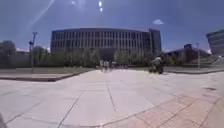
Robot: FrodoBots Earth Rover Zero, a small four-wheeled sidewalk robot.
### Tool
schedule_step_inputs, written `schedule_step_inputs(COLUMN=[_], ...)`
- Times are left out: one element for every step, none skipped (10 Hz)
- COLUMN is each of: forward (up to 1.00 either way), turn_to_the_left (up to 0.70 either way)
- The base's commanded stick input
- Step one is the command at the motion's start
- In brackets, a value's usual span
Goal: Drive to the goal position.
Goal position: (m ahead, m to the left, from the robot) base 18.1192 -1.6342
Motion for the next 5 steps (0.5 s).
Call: schedule_step_inputs(forward=[0.70, 0.70, 0.70, 0.70, 0.70], turn_to_the_left=[0.00, 0.00, 0.00, 0.00, 0.00])
